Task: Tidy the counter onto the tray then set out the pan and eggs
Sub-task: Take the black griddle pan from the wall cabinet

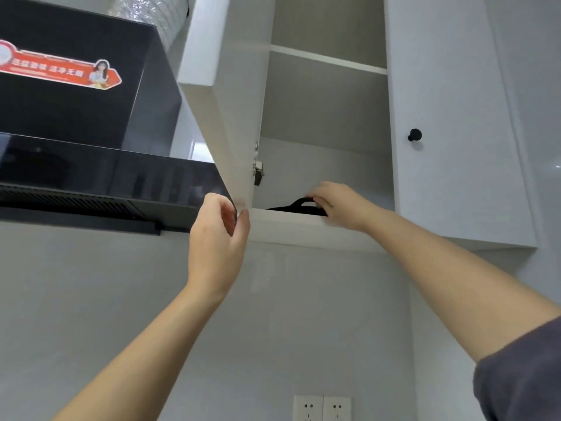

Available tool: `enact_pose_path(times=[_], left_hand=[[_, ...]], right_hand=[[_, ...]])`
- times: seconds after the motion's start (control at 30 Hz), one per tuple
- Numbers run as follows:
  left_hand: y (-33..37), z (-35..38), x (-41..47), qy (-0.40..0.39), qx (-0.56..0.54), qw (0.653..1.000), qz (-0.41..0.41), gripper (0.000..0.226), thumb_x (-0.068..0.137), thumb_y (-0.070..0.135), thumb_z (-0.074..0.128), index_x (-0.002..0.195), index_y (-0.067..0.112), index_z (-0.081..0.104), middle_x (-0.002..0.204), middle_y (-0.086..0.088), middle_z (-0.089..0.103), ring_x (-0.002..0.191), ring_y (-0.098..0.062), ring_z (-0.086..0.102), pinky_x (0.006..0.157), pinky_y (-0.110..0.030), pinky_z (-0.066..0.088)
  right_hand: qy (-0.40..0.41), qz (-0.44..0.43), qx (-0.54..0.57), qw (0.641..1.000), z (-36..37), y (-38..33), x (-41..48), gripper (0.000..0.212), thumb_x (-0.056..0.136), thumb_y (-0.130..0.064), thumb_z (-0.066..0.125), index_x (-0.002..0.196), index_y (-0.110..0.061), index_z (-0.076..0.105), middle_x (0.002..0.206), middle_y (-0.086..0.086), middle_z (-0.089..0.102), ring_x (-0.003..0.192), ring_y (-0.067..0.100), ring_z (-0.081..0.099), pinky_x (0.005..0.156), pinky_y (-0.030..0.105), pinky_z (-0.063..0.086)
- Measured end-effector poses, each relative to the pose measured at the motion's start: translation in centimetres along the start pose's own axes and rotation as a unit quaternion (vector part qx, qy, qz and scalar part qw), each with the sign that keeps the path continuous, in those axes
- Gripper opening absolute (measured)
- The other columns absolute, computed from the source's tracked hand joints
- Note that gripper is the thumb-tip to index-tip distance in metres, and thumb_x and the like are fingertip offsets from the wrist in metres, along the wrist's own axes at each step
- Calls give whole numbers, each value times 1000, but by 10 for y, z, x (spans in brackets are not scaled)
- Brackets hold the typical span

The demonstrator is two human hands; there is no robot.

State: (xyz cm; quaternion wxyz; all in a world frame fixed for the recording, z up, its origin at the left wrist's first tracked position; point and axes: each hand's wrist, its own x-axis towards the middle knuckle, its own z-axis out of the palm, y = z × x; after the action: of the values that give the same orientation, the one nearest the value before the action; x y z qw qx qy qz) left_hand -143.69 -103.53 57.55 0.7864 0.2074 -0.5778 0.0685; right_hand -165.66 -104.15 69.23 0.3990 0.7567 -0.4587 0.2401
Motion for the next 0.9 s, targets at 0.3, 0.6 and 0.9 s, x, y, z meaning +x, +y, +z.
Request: enact_pose_path(times=[0.3,0.6,0.9], left_hand=[[15,56,7,-91,166,958,214,36,78,2,64,113,4,57,111,-8,58,95,-24,57,72,-27,45],[16,101,73,-269,291,916,64,20,93,20,53,110,17,64,94,-8,64,90,-31,60,69,-33,45],[11,108,72,-261,359,887,130,23,99,24,46,105,9,63,96,-14,65,90,-33,60,63,-30,35]], right_hand=[[78,-25,-30,996,-37,8,-15,21,98,-19,52,91,-6,67,97,1,51,80,27,52,69,40,46],[71,-22,-53,996,-54,12,-24,19,98,-13,49,83,-11,60,67,-8,42,70,23,43,64,38,43],[-23,89,-24,995,-69,31,-25,26,98,-18,49,121,-14,59,114,7,64,105,27,57,86,37,46]])
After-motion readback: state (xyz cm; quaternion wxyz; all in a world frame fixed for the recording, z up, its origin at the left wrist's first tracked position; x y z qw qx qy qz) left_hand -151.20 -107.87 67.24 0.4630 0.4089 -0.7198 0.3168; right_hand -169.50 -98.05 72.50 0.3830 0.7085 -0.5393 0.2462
